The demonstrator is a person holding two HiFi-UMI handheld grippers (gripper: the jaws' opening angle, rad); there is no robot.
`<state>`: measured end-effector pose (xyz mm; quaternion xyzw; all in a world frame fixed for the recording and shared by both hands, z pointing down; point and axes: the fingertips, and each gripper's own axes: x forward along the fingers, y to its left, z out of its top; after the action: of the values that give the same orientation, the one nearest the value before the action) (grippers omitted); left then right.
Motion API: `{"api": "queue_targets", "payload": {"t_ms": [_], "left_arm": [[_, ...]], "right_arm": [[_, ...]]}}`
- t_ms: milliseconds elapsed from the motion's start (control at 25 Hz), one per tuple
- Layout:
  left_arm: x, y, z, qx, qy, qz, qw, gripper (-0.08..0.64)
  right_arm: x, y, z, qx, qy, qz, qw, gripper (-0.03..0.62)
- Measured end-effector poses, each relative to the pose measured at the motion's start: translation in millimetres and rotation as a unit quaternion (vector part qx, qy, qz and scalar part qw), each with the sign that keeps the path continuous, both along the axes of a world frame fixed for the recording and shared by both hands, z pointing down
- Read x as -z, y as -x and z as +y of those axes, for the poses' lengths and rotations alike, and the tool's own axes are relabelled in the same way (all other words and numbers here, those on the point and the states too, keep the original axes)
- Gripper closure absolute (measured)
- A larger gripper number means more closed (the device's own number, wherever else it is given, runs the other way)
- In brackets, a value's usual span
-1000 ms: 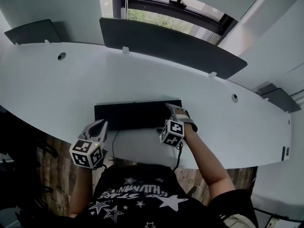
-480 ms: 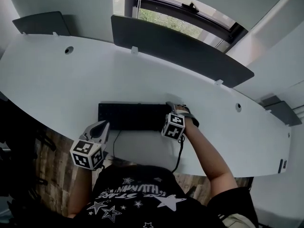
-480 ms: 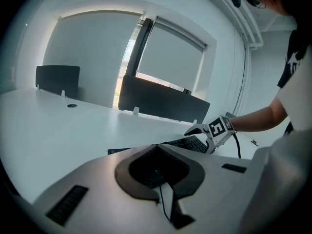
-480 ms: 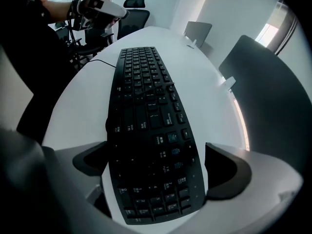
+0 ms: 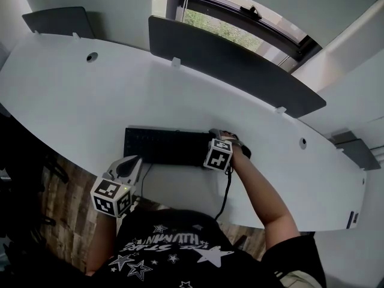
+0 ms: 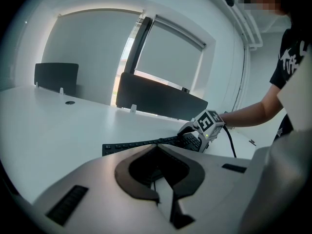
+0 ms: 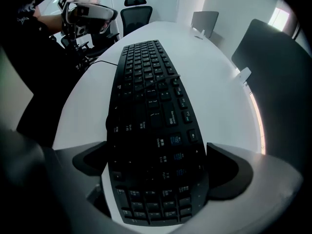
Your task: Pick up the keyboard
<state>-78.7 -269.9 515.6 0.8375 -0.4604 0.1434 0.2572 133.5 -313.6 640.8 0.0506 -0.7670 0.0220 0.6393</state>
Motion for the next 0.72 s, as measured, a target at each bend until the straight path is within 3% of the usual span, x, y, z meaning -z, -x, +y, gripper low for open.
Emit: {"api": "queue_targets", "payload": {"t_ms": [280,720], "left_arm": [[-5,-6,-12,-0.024,0.008,-0.036,0.999,0.551],[-15,-28,-37,-0.064,0.025,-0.054,0.9962,0.551]], "right_arm": [[-3,1,-2,0.009,0.019,0.029,0.999,0.012],[-14,1,-2,0.047,0.075,0.085,0.992,0.011]]}}
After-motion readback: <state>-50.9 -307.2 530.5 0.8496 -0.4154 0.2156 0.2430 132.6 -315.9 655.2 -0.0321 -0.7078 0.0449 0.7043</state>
